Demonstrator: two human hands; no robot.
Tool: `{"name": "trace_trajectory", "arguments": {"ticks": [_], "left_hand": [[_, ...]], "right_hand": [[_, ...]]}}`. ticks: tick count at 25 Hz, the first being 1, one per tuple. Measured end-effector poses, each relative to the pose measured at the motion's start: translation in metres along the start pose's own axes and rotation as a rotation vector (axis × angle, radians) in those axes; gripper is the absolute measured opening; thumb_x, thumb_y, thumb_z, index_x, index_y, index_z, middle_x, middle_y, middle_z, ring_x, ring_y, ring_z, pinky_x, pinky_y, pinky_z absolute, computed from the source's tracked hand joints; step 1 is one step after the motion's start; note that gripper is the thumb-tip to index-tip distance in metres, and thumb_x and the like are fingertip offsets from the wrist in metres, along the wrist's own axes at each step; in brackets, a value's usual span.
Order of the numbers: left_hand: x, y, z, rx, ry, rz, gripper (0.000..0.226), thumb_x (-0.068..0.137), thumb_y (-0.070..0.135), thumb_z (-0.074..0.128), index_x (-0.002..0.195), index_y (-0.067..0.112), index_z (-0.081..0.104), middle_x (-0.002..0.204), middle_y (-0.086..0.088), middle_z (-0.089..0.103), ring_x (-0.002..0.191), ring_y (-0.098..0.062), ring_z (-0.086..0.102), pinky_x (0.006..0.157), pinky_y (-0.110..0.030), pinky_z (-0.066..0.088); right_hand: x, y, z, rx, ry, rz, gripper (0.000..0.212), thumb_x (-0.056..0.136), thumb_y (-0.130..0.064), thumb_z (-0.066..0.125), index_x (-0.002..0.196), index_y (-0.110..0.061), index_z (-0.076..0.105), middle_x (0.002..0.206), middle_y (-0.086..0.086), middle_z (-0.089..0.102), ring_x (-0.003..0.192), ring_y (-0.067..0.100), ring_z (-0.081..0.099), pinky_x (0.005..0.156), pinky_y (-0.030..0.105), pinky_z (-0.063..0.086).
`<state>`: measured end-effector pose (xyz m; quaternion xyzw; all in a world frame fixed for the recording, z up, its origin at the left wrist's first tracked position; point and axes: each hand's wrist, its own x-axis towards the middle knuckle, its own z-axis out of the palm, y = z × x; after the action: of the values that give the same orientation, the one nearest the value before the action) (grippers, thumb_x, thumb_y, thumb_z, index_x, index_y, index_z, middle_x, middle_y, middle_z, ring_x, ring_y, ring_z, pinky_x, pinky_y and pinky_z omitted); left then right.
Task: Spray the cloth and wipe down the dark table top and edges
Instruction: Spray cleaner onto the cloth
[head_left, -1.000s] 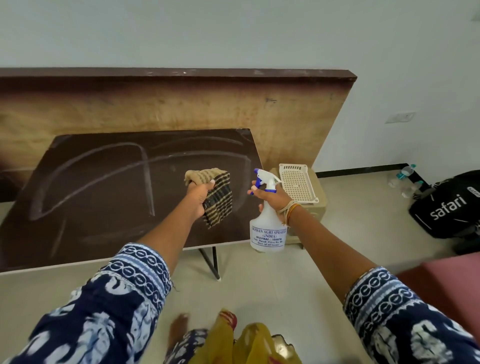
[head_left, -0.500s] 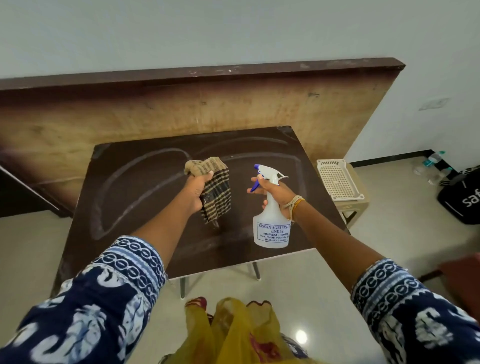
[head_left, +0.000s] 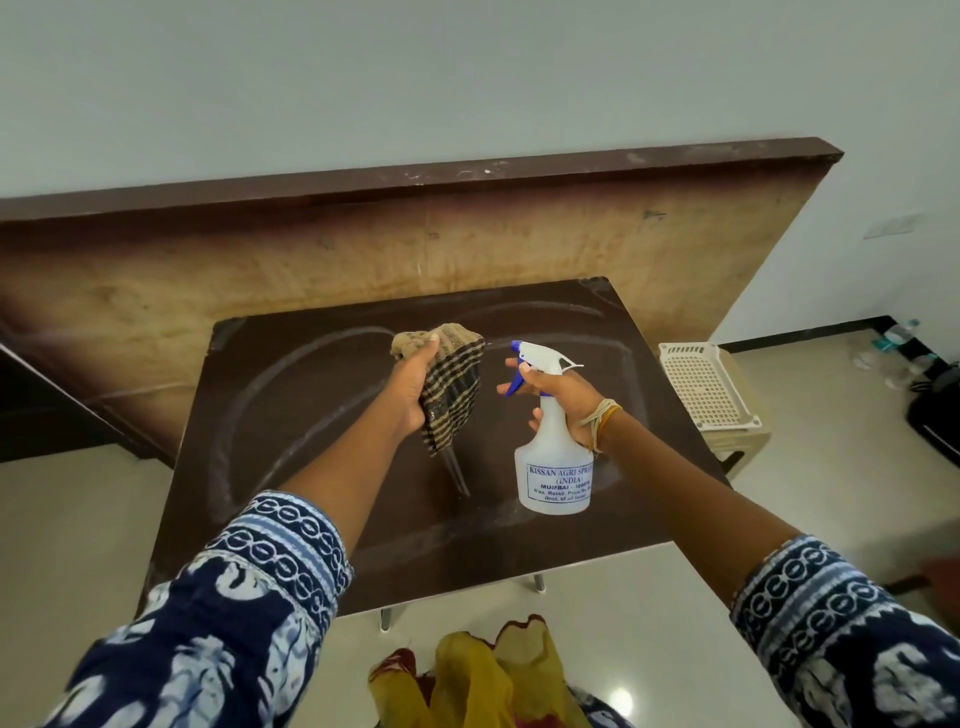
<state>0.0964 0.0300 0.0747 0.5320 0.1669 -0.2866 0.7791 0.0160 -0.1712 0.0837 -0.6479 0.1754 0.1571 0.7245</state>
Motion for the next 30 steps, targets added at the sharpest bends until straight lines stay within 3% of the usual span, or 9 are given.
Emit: {"name": "trace_trajectory", "arguments": {"ticks": [5, 10, 14, 18, 22, 26, 30], "left_hand": [[0.002, 0.022, 0.012, -0.055, -0.023, 0.059, 0.042, 0.098, 0.042, 0.051, 0.122, 0.009, 0.061, 0.107, -0.013, 0.071, 0.096, -0.028, 0.068, 0.076, -0.041, 0.054], [0.001, 0.030, 0.008, -0.013, -0.090, 0.048, 0.044, 0.100, 0.043, 0.046, 0.125, 0.009, 0.060, 0.110, -0.013, 0.071, 0.099, -0.027, 0.069, 0.076, -0.040, 0.055], [0.008, 0.044, 0.000, -0.002, -0.141, 0.067, 0.044, 0.100, 0.042, 0.046, 0.123, 0.007, 0.061, 0.110, -0.014, 0.071, 0.101, -0.028, 0.068, 0.083, -0.043, 0.055], [0.014, 0.058, -0.007, 0.033, -0.152, 0.070, 0.041, 0.099, 0.040, 0.049, 0.121, 0.007, 0.061, 0.116, -0.016, 0.069, 0.107, -0.030, 0.066, 0.092, -0.045, 0.052], [0.022, 0.069, -0.016, 0.053, -0.153, 0.053, 0.043, 0.099, 0.041, 0.051, 0.122, 0.007, 0.062, 0.119, -0.017, 0.068, 0.110, -0.031, 0.066, 0.099, -0.048, 0.049], [0.030, 0.076, -0.020, 0.066, -0.167, 0.043, 0.045, 0.098, 0.042, 0.051, 0.124, 0.006, 0.061, 0.119, -0.018, 0.068, 0.111, -0.033, 0.065, 0.100, -0.051, 0.048], [0.032, 0.076, -0.021, 0.066, -0.167, 0.052, 0.037, 0.100, 0.039, 0.049, 0.114, 0.008, 0.063, 0.108, -0.015, 0.071, 0.101, -0.028, 0.068, 0.085, -0.044, 0.055]], "right_hand": [[0.008, -0.020, 0.005, -0.029, -0.078, -0.020, 0.030, 0.098, -0.043, 0.048, 0.117, -0.025, 0.064, 0.110, 0.010, 0.073, 0.082, 0.030, 0.046, 0.055, 0.026, 0.047], [0.006, -0.038, 0.012, -0.177, -0.100, -0.003, 0.035, 0.099, -0.042, 0.049, 0.113, -0.016, 0.065, 0.107, 0.015, 0.073, 0.052, 0.014, 0.046, 0.051, 0.024, 0.045], [0.013, -0.044, 0.026, -0.274, -0.038, -0.002, 0.034, 0.098, -0.042, 0.050, 0.107, -0.015, 0.068, 0.091, 0.007, 0.076, 0.059, 0.016, 0.049, 0.052, 0.024, 0.051], [0.027, -0.044, 0.038, -0.202, 0.045, -0.027, 0.039, 0.098, -0.040, 0.053, 0.112, -0.005, 0.063, 0.090, 0.016, 0.073, 0.048, 0.012, 0.047, 0.053, 0.027, 0.051], [0.030, -0.049, 0.047, -0.165, 0.059, -0.065, 0.038, 0.098, -0.041, 0.052, 0.105, -0.006, 0.062, 0.079, 0.012, 0.070, 0.042, 0.009, 0.043, 0.052, 0.027, 0.051], [0.030, -0.052, 0.046, -0.294, 0.000, -0.125, 0.045, 0.098, -0.045, 0.048, 0.111, -0.006, 0.067, 0.095, 0.018, 0.073, 0.048, 0.011, 0.047, 0.051, 0.024, 0.049], [0.034, -0.052, 0.043, -0.251, -0.008, -0.078, 0.042, 0.098, -0.046, 0.046, 0.107, -0.010, 0.066, 0.103, 0.013, 0.074, 0.054, 0.013, 0.048, 0.051, 0.024, 0.046]]}}
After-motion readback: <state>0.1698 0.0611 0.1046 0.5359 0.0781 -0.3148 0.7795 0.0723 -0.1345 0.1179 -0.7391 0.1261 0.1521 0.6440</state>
